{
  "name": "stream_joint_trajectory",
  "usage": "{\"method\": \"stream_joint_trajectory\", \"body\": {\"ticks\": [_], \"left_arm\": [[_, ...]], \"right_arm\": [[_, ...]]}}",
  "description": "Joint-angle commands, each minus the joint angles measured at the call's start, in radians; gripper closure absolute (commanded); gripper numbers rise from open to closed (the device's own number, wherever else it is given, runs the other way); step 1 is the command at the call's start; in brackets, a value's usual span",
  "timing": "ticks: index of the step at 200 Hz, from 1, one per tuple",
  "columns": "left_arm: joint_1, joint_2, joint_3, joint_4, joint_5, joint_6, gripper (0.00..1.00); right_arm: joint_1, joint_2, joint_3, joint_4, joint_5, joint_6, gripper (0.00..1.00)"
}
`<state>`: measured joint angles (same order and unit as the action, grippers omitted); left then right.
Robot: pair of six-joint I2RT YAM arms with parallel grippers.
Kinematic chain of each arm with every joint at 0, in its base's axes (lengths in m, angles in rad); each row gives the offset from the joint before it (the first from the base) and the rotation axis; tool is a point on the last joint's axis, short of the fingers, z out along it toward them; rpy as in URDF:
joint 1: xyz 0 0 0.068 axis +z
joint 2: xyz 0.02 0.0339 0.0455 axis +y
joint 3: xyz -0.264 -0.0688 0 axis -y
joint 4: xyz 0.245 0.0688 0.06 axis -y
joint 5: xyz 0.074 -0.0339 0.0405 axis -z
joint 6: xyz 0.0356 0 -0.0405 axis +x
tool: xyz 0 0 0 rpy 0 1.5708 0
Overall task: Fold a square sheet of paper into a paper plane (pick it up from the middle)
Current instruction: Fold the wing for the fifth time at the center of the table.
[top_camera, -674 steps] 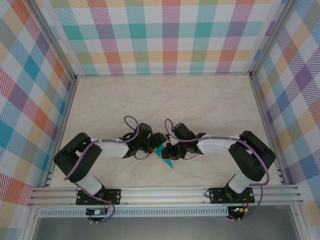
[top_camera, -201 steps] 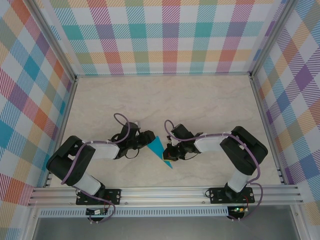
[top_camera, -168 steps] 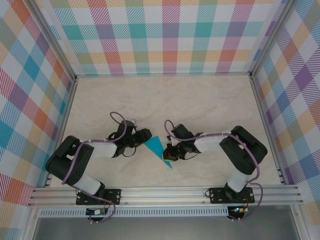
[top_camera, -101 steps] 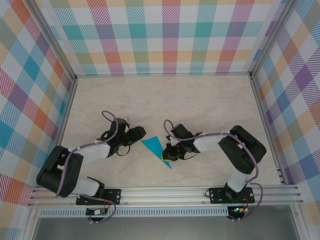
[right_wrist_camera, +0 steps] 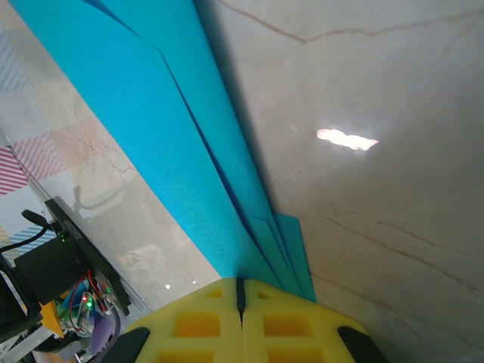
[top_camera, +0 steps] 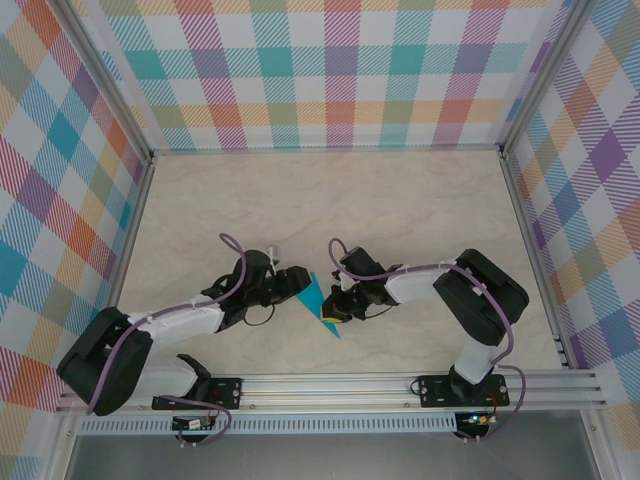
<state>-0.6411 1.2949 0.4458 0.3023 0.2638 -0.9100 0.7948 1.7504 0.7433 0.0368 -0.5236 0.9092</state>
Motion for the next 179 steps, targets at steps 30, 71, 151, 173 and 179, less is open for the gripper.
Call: {"method": "stream_joint_trajectory", "body": {"ticks": [30,71,151,173,179], "left_arm": [[-0.044,0.130,-0.004,0.169,0.001,-0.060,0.46],[-0.045,0.194,-0.021,0.217,0.020,-0.054,0.45],[-0.029,0.272,0.016,-0.031,-0.165,-0.080,0.47],[-0.029,0.298,0.013,-0.005,-0.146,-0.092,0.48],[-0.029,0.302,0.013,-0.004,-0.142,-0.093,0.48]], "right_arm": [[0.013,0.052,-0.061,-0.050,0.119,0.046,0.96],[0.014,0.068,-0.063,-0.048,0.117,0.049,0.96],[0.014,-0.028,-0.047,-0.059,0.091,-0.011,0.95],[0.018,-0.052,-0.021,-0.037,0.063,-0.023,0.93],[0.020,-0.058,-0.014,-0.030,0.057,-0.024,0.93]]}}
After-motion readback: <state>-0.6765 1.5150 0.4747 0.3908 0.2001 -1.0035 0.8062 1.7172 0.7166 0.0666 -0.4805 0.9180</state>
